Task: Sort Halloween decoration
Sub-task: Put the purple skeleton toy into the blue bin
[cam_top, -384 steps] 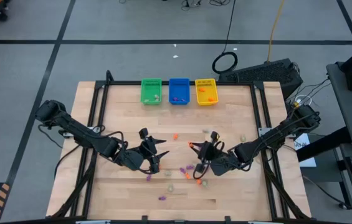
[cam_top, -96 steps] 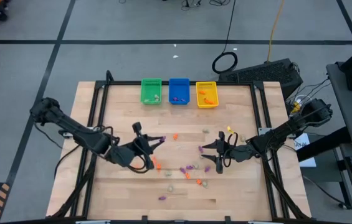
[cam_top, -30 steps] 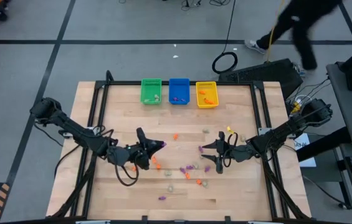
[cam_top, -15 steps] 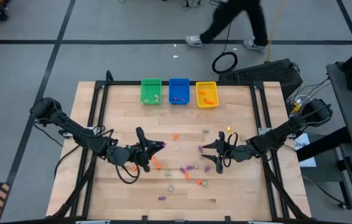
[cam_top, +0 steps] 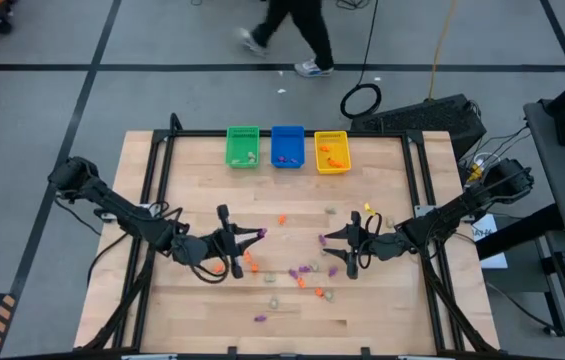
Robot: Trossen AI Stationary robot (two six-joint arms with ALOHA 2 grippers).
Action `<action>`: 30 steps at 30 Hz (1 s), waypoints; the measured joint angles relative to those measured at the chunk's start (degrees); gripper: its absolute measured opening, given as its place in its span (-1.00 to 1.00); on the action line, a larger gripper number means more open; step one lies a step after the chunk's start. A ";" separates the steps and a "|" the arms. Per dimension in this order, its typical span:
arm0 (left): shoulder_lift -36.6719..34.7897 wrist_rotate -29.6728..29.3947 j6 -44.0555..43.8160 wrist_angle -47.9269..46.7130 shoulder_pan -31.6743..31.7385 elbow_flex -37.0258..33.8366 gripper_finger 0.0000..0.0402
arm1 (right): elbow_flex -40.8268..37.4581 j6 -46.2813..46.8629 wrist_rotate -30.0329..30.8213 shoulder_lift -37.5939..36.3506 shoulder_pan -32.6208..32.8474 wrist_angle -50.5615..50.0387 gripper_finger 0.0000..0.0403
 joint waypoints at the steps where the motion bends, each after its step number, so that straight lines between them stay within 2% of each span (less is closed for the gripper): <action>1: 0.00 0.00 -1.51 0.00 0.00 0.00 -0.74 | 0.00 0.01 -0.01 0.00 -0.02 0.00 -0.16; 18: 0.00 0.11 -38.22 0.00 0.00 0.00 -0.74 | 0.00 0.02 0.00 0.00 -0.01 0.00 -0.16; 30: 0.00 0.10 -40.24 0.00 0.00 0.00 -0.74 | 0.00 0.02 0.00 0.00 -0.02 0.00 -0.16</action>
